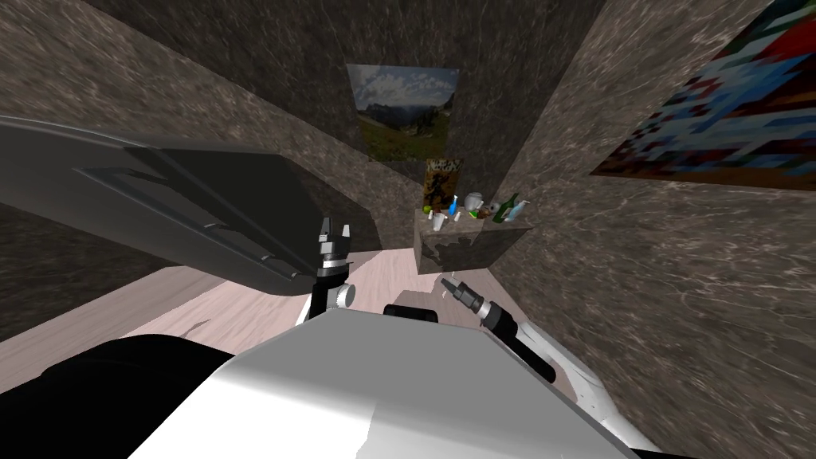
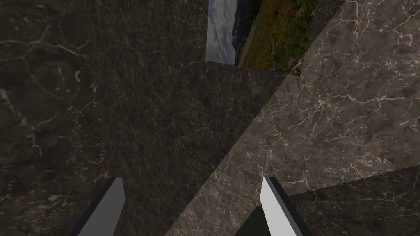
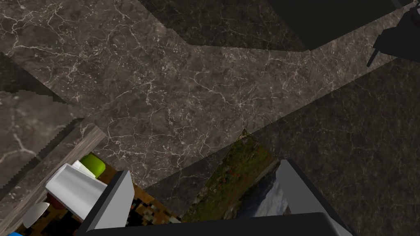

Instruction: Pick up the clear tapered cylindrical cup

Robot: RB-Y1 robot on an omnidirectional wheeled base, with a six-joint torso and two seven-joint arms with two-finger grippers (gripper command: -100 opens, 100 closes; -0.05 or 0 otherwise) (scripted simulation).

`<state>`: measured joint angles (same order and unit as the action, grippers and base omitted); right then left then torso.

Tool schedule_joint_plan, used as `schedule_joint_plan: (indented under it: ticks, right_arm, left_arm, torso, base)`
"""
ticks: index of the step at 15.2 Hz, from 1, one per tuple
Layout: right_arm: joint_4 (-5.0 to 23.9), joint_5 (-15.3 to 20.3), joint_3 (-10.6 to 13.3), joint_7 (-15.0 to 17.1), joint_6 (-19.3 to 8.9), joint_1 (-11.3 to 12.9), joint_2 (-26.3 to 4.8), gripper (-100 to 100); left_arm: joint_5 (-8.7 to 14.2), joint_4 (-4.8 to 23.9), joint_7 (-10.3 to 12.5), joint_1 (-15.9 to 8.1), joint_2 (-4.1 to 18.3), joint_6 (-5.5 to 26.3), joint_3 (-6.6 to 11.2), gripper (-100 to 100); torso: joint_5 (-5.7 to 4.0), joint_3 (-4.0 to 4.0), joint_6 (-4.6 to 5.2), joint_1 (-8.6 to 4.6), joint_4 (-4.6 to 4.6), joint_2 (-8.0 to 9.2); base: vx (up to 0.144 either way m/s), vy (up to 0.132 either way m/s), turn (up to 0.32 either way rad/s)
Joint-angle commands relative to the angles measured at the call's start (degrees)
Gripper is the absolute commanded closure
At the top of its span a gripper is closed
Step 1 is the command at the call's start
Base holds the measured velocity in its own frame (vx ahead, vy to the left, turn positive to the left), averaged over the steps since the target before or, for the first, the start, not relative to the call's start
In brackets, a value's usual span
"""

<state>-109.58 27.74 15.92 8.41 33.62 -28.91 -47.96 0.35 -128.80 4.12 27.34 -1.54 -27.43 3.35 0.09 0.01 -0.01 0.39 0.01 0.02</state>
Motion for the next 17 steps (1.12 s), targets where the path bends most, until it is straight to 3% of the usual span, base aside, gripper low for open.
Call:
schedule_joint_plan:
  ticks: [1, 3, 6, 7, 10, 14, 16, 17]
  right_arm:
    - [0.9, 0.9, 0.1, 0.0, 0.4, 0.1, -2.9, -100]
    - [2.4, 2.1, 0.3, 0.0, 0.8, 0.5, -5.7, -100]
    - [2.4, 2.1, 0.3, 0.0, 0.8, 0.5, -8.5, -100]
    - [4.0, 3.3, 0.4, -0.2, 1.2, 0.9, -10.4, -100]
    - [4.0, 3.3, 0.4, -0.2, 1.2, 0.9, -12.9, -100]
    - [7.3, 5.3, 0.1, -0.6, 2.1, 2.1, -18.8, -100]
    - [7.3, 5.3, 0.1, -0.6, 2.1, 2.1, -21.8, -100]
    - [9.1, 6.2, -0.2, -1.0, 2.4, 2.9, -23.2, -100]
  left_arm:
    - [0.0, 0.0, 0.0, 0.0, 0.0, 0.0, 0.00, 0]
    - [0.0, 0.0, 0.0, 0.0, 0.0, 0.0, 0.00, 0]
    - [0.0, 0.0, 0.0, 0.0, 0.0, 0.0, 0.00, 0]
    - [0.0, 0.0, 0.0, 0.0, 0.0, 0.0, 0.00, 0]
    - [0.0, 0.0, 0.0, 0.0, 0.0, 0.0, 0.00, 0]
    - [0.0, 0.0, 0.0, 0.0, 0.0, 0.0, 0.00, 0]
    - [0.0, 0.0, 0.0, 0.0, 0.0, 0.0, 0.00, 0]
    - [0.0, 0.0, 0.0, 0.0, 0.0, 0.0, 0.00, 0]
  torso:
    - [0.00, 0.00, 0.00, 0.00, 0.00, 0.00]
    - [0.01, -0.03, 0.00, 0.00, -0.01, -0.06]
    - [0.02, -0.06, 0.00, 0.05, -0.02, -0.10]
    - [0.00, -0.06, 0.00, -0.05, -0.02, -0.10]
    - [0.00, -0.12, -0.01, -0.06, -0.05, -0.21]
    - [0.01, -0.15, -0.01, -0.04, -0.06, -0.26]
    - [0.01, -0.21, -0.02, 0.03, -0.08, -0.38]
    - [0.02, -0.23, -0.02, 0.01, -0.08, -0.39]
  base:
    - [0.002, 0.098, 0.003]
    - [0.012, 0.099, 0.005]
    - [0.008, 0.087, 0.002]
    - [0.032, 0.067, 0.023]
    - [0.033, 0.066, 0.008]
    - [0.051, 0.082, 0.025]
    - [0.080, 0.093, 0.025]
    - [0.101, 0.076, 0.035]
